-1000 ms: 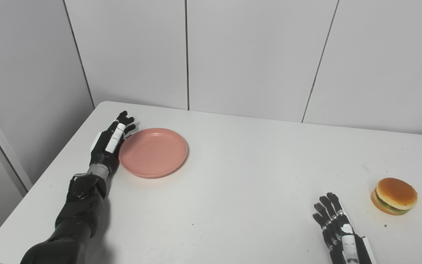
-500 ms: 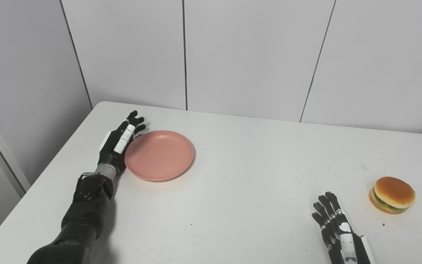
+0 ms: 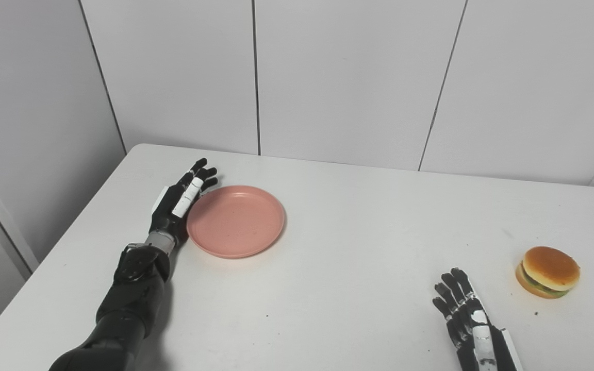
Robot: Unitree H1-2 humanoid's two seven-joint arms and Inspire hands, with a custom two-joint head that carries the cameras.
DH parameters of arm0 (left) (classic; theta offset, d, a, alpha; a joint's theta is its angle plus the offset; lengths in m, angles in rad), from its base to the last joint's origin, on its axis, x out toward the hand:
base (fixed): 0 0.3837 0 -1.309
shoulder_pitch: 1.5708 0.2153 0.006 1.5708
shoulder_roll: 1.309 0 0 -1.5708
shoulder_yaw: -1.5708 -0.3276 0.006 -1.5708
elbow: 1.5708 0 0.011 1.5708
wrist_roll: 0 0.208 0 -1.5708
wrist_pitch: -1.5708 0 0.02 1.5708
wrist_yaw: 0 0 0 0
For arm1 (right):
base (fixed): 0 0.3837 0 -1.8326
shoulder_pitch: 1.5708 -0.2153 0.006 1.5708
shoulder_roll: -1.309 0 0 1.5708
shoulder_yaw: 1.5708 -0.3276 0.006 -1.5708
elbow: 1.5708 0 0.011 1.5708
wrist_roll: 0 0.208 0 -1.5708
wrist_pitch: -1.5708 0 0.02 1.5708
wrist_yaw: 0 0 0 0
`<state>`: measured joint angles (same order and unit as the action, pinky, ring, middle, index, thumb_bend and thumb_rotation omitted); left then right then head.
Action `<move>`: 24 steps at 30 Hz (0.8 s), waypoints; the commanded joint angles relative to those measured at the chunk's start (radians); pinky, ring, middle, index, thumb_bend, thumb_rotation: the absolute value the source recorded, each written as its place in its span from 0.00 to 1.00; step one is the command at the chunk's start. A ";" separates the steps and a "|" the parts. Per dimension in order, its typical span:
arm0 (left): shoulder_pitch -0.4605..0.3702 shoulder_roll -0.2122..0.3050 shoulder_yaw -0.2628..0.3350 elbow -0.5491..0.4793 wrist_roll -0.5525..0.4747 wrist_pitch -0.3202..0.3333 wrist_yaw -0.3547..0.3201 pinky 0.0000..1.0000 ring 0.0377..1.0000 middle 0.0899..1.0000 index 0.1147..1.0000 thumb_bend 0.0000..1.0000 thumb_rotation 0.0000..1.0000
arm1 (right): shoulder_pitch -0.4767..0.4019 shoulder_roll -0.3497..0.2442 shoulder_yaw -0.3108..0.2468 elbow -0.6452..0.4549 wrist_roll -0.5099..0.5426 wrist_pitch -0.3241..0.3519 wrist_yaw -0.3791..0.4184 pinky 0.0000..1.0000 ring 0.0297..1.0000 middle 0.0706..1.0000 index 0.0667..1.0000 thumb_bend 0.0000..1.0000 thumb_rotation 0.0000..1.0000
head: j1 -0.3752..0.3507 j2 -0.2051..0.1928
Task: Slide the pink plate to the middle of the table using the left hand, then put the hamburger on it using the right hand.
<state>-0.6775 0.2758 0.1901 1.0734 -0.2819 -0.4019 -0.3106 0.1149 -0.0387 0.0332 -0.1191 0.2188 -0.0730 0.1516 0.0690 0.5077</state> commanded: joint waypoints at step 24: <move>0.058 -0.089 -0.037 -0.213 0.033 0.138 0.042 0.75 0.89 0.89 0.90 0.97 0.73 | 0.075 0.034 0.049 -0.006 -0.036 0.050 -0.035 0.90 0.91 0.91 0.91 0.84 0.88 | -0.111 0.027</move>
<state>-0.6144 0.1921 0.1617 0.8823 -0.2563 -0.2828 -0.2767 0.1159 -0.0325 0.0616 -0.1259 0.1892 -0.0685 0.1168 -0.0429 0.5338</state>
